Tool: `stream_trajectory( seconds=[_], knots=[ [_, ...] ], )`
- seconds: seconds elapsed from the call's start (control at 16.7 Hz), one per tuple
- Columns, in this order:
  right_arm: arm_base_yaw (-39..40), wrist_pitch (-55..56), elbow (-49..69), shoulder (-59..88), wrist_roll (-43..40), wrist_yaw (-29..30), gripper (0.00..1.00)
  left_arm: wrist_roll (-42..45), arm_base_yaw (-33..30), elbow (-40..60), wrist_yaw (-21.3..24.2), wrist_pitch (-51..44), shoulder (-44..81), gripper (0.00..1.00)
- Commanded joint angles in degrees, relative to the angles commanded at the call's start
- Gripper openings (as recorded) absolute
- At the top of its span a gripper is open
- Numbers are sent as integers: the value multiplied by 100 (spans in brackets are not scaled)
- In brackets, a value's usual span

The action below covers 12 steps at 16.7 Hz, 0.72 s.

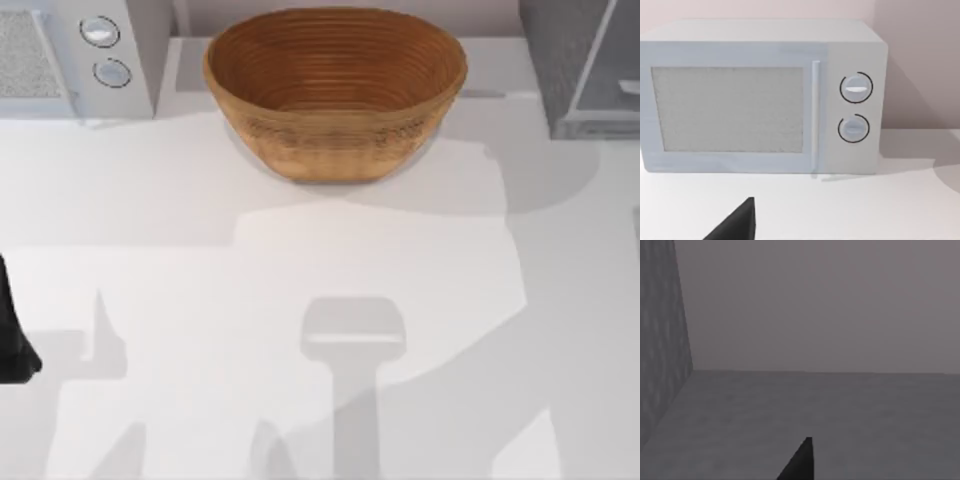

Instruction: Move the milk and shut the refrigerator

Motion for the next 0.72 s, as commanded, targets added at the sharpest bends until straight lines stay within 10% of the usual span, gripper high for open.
stream_trajectory(
  seconds=[0.72],
  knots=[
    [13,-35,-37,-58,14,7,100,0,0,0,0,0,0,100]
  ],
)
